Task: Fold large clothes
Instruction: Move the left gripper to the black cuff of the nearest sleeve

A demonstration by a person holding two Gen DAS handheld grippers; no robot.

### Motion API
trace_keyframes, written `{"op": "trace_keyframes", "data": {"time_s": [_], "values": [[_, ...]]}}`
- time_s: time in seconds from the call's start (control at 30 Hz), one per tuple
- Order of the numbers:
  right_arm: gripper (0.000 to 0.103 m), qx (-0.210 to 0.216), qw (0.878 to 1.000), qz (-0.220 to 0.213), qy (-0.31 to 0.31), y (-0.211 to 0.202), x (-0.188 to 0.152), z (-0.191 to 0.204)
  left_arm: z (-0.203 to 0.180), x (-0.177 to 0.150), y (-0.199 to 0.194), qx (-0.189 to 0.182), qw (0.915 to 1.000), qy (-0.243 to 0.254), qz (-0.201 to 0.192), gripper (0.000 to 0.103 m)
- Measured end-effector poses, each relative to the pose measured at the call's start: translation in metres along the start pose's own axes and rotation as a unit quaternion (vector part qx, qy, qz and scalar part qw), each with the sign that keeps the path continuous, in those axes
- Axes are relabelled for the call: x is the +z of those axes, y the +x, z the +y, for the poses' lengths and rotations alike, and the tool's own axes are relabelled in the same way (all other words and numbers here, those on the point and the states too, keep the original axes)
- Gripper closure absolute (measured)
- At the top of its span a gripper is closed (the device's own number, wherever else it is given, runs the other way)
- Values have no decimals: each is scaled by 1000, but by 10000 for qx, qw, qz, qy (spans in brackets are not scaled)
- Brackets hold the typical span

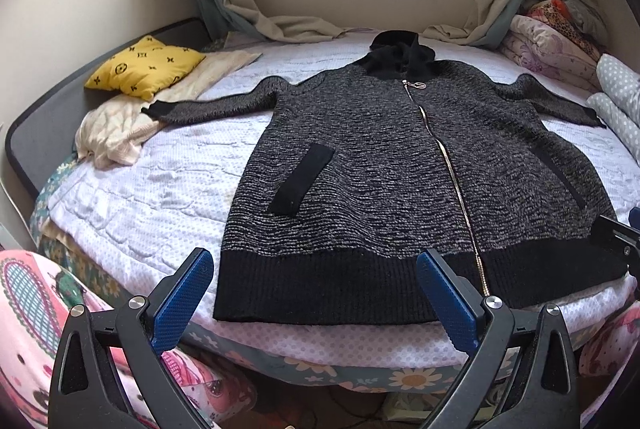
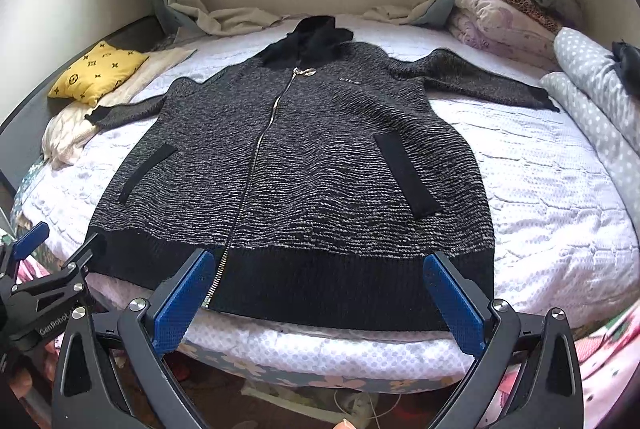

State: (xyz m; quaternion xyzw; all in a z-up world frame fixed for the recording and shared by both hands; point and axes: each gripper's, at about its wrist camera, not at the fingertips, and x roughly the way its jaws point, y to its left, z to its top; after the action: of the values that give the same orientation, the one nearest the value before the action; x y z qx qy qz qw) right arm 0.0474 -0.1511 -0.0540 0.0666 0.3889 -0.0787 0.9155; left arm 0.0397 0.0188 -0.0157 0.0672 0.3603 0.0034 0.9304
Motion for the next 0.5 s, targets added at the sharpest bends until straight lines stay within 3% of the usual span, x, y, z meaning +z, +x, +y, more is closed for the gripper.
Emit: {"op": "trace_keyframes", "data": {"time_s": [0.23, 0.5], "values": [[0, 132, 9997, 190, -113, 10, 46, -5, 31, 38, 7, 21, 9993, -364, 91, 0], [0, 342, 9988, 278, -232, 35, 112, -8, 64, 90, 24, 306, 9977, -611, 41, 0]]}}
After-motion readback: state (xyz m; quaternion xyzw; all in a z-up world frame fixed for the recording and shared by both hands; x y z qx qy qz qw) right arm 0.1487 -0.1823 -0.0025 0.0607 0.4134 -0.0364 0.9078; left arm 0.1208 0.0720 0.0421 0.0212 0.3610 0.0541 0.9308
